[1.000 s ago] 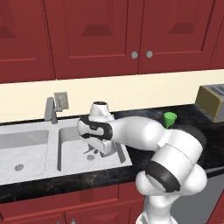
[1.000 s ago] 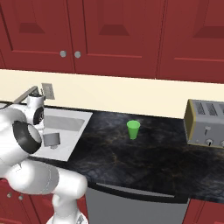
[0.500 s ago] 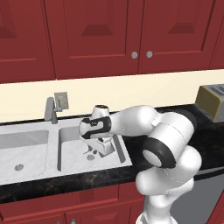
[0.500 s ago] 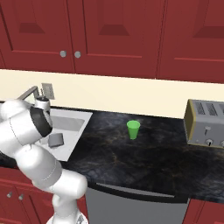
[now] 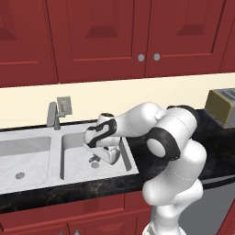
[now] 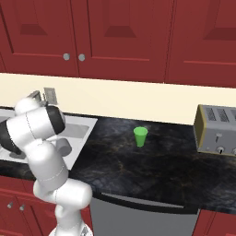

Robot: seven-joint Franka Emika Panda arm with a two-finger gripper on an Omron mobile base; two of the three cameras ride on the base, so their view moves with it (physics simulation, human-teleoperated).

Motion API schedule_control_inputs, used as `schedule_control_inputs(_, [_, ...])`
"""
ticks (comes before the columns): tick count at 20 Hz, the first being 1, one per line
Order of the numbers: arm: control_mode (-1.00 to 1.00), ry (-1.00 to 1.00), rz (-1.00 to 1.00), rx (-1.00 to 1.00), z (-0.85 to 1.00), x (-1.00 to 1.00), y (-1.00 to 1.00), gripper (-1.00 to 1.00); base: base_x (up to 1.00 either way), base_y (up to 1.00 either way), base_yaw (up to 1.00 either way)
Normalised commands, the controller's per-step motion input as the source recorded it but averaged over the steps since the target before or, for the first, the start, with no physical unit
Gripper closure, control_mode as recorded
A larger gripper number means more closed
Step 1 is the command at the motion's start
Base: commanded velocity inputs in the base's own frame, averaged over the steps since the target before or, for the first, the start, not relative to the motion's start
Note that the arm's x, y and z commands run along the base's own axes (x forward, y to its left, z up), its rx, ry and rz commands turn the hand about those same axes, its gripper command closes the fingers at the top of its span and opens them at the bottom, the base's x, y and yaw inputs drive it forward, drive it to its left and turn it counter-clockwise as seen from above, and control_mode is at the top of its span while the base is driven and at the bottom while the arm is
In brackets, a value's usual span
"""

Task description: Move any existing items from the left basin to the right basin for drying. Then move the cup from the counter to the left basin of the sink for washing.

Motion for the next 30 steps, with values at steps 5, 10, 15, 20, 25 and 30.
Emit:
schedule_control_inputs(5, [-1.0,0.0,0.0,0.01,-0.11,0.07,0.01,-1.0,0.0,0.0,0.0])
schedule_control_inputs(10, [-1.0,0.0,0.0,0.0,-0.03,0.13,0.04,-1.0,0.0,0.0,0.0])
schedule_control_inputs(15, [-1.0,0.0,0.0,0.0,0.0,0.07,0.0,-1.0,0.0,0.0,0.0])
schedule_control_inputs(20, [-1.0,0.0,0.0,0.0,0.16,0.0,0.0,-1.0,0.0,0.0,0.0])
schedule_control_inputs(25, [-1.0,0.0,0.0,0.0,0.38,0.0,0.0,-1.0,0.0,0.0,0.0])
schedule_control_inputs(30, [-1.0,0.0,0.0,0.0,0.44,0.0,-0.01,-1.0,0.0,0.0,0.0])
